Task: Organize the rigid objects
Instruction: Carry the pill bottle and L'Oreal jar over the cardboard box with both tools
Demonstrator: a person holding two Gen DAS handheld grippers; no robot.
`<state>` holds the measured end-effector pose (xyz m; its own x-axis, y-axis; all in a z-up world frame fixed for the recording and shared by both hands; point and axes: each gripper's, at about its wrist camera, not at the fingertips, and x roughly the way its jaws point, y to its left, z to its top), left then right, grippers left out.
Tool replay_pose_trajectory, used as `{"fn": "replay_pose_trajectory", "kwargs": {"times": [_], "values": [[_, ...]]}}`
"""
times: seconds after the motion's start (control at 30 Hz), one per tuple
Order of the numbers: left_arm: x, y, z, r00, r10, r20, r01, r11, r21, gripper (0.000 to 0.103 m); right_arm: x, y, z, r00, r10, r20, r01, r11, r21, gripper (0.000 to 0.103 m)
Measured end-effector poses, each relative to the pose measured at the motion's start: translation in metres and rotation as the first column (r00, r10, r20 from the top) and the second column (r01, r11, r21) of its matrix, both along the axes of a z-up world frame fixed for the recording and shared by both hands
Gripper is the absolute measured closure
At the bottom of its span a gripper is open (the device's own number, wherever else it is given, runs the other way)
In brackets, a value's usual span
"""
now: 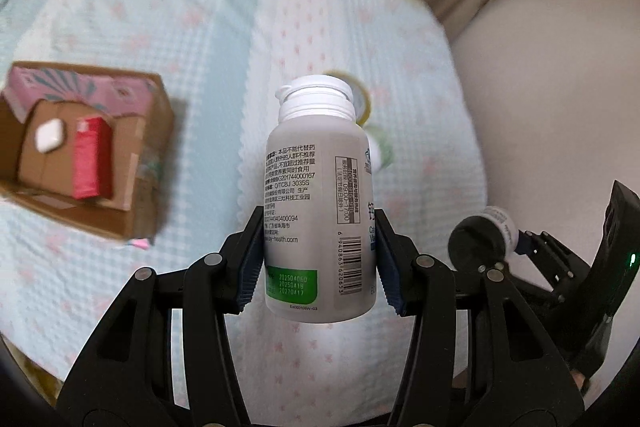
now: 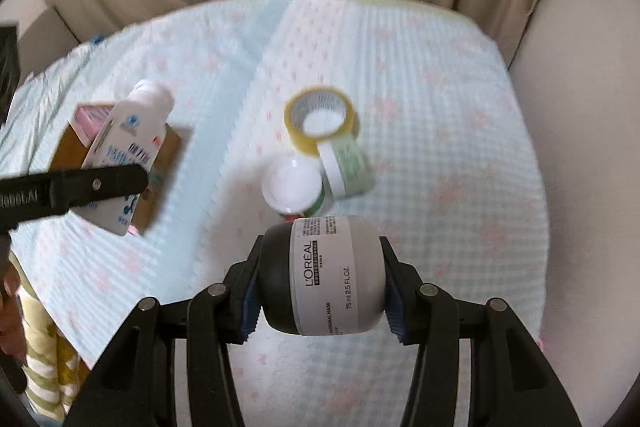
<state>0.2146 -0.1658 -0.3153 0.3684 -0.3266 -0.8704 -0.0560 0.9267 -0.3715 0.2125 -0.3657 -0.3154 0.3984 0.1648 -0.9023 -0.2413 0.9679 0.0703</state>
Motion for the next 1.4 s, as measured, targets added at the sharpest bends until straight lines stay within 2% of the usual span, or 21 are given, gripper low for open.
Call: {"fn": "replay_pose_trajectory", "kwargs": {"times": [0.1,0.2,0.37,0.5,0.63,0.83,1.0,1.23,1.4], "values": [[-0.015,0.022,0.036,0.998,0.032,0.061,-0.031,0.999,-0.015,0.056,-0.006,0.01,0.043,0.999,-0.001,0.046,0.001,1.0,0.012,0.056],[-0.03,0.043,0.068,0.994,0.046,0.101,-0.047,0.999,0.007,0.056,-0.009,0.022,0.083,0.996,0.0,0.086,-0.004,0.999,0.044,0.056],[-0.055,0.088,0.114,0.985,0.076,0.154,-0.081,0.996,0.022,0.056,-0.014,0.05,0.123,0.993,0.002,0.12,-0.015,0.994,0.11,0.056],[-0.067,0.128,0.133,0.98,0.098,0.176,-0.103,0.994,0.02,0.056,-0.012,0.079,0.139,0.993,-0.002,0.118,-0.016,0.988,0.153,0.056],[-0.067,0.171,0.14,0.978,0.102,0.184,-0.106,0.994,0.012,0.056,-0.009,0.119,0.146,0.995,-0.006,0.102,-0.014,0.98,0.2,0.056],[-0.052,0.238,0.13,0.982,0.073,0.174,-0.077,0.997,0.016,0.056,-0.003,0.189,0.139,0.997,-0.013,0.078,-0.003,0.978,0.207,0.056],[-0.032,0.297,0.108,0.991,0.03,0.131,-0.034,0.999,0.022,0.056,0.009,0.249,0.114,0.998,-0.059,0.009,0.055,0.976,0.209,0.056],[-0.004,0.359,0.045,0.996,-0.08,0.039,0.079,0.997,0.024,0.056,0.023,0.314,0.057,0.984,-0.142,-0.105,0.161,0.967,0.199,0.056],[0.012,0.382,0.0,0.989,-0.144,-0.021,0.145,0.989,0.031,0.056,0.03,0.346,0.018,0.964,-0.184,-0.19,0.22,0.957,0.187,0.056]]}}
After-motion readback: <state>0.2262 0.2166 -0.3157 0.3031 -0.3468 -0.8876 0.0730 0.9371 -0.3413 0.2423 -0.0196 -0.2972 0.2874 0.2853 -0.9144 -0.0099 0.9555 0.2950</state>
